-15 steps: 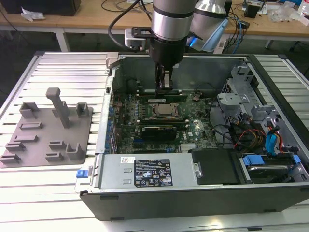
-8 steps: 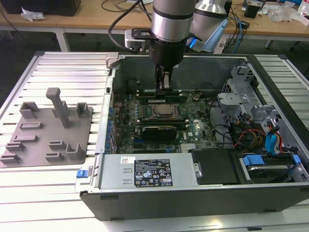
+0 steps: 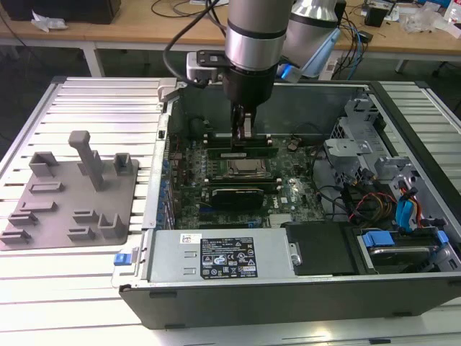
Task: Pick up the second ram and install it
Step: 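Insert the second ram into the second slot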
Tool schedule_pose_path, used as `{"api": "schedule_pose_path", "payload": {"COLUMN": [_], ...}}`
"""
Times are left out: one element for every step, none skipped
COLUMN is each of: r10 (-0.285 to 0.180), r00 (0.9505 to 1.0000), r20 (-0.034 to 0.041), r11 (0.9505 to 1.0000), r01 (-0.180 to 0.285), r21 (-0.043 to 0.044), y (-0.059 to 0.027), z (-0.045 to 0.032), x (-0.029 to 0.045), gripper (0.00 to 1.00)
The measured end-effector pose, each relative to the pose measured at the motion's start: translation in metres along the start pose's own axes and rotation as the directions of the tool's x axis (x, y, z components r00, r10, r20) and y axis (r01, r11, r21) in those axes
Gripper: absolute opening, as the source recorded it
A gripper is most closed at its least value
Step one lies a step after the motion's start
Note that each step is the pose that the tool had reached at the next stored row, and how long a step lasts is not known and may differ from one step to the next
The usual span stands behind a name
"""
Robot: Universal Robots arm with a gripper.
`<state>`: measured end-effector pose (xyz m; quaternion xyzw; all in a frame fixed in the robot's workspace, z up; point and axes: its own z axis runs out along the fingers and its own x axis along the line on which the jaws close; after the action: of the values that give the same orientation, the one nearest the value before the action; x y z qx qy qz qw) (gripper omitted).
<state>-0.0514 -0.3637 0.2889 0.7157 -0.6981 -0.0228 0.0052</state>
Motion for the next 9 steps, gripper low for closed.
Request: {"api": "schedule_pose_path", "payload": {"r10": [0.000, 0.000, 0.000, 0.000, 0.000, 0.000, 0.000, 0.000, 0.000], "r00": [1.0000, 1.0000, 1.0000, 1.0000, 1.0000, 1.0000, 1.0000, 1.0000, 1.0000], "r20": [0.0000, -0.0002, 0.0000, -0.0001, -0.0001, -0.0001, -0.0001, 0.0000, 0.0000], "r11": [1.0000, 1.0000, 1.0000, 1.0000, 1.0000, 1.0000, 1.0000, 1.0000, 1.0000], "r01": [0.000, 0.000, 0.000, 0.000, 0.000, 0.000, 0.000, 0.000, 0.000], "r21": [0.0000, -0.0001, 0.0000, 0.0000, 0.0000, 0.0000, 0.0000, 0.0000, 0.0000], "y": [0.0000, 0.0000, -0.0001, -0.0001, -0.0001, -0.0001, -0.0001, -0.0001, -0.0001], "z": [0.0006, 0.0014, 0.0020, 0.0024, 0.0027, 0.0027, 0.0028, 0.0028, 0.0029], "x": [0.0000, 0.0001, 0.0001, 0.0001, 0.0001, 0.0001, 0.0001, 0.0001, 0.0001], "gripper": [0.09, 0.09, 0.09, 0.09, 0.09, 0.09, 0.09, 0.09, 0.09]}}
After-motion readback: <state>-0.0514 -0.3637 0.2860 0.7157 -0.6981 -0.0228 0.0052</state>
